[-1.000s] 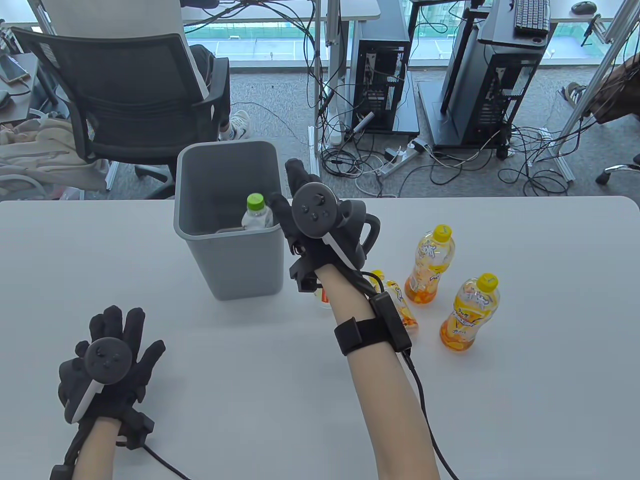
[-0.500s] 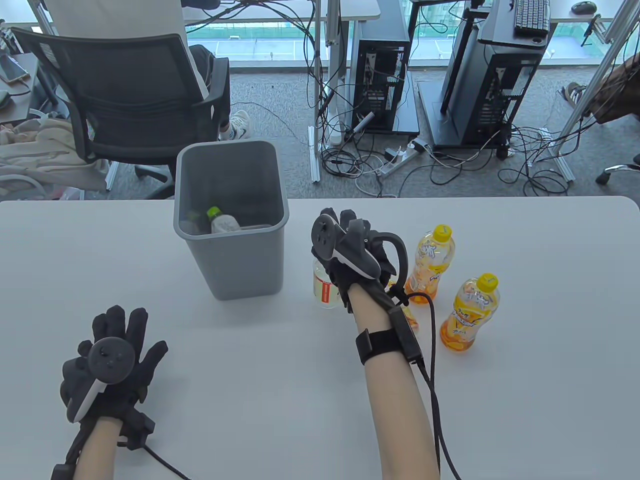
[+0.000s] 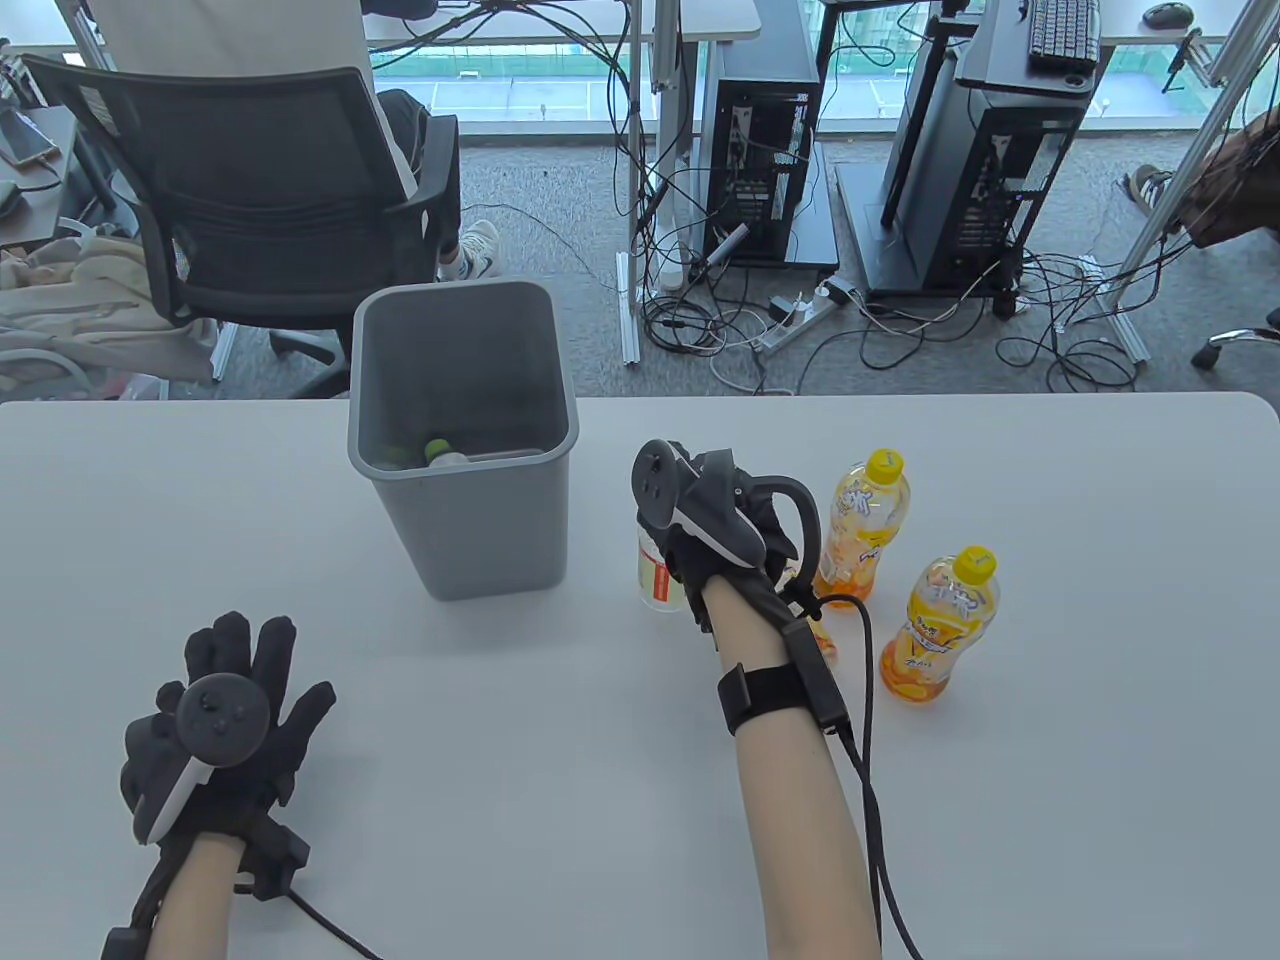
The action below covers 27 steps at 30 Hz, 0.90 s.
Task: Place bottles in bin
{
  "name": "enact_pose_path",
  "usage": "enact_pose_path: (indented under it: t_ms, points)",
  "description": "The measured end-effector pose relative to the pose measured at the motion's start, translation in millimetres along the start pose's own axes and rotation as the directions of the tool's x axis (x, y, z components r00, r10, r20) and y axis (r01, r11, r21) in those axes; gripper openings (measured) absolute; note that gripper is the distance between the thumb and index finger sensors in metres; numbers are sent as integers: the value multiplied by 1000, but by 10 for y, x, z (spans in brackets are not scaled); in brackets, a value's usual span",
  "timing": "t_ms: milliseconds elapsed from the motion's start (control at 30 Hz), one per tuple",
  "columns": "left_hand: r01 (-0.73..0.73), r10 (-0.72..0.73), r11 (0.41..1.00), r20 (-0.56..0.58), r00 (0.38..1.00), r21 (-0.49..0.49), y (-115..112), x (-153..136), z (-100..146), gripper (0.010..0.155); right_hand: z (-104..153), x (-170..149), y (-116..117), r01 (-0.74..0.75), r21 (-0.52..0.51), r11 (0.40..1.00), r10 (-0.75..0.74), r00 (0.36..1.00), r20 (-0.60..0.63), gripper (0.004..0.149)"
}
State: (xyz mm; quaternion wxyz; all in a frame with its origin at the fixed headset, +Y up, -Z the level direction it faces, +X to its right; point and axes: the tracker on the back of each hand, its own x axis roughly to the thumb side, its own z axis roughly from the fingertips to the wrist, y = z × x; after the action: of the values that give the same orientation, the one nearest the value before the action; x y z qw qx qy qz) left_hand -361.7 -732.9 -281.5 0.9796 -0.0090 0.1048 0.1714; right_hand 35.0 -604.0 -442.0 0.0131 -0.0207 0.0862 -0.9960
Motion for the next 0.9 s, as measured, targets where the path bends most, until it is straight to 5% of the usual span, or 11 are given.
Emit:
enact_pose_path:
  t_ms: [233, 533, 700, 900]
  points:
    - [1, -1, 1000, 2, 1000, -2, -1, 3, -3, 80, 59, -179, -628, 120, -229, 966, -136, 989, -55, 67]
    - [1, -1, 1000, 3, 1000, 1, -1, 2, -1, 80, 217, -197, -1504, 259, -521, 813, -329, 943, -46, 67]
    - [2, -2, 1000, 2, 1000, -1, -3, 2, -1, 80, 248, 30, -1627, 337, -510, 791, -377, 926, 28, 68]
    - [0, 0, 1000, 3, 1000, 0, -2, 0, 0, 80, 234, 426, -1453, 380, -451, 807, -378, 920, 99, 68]
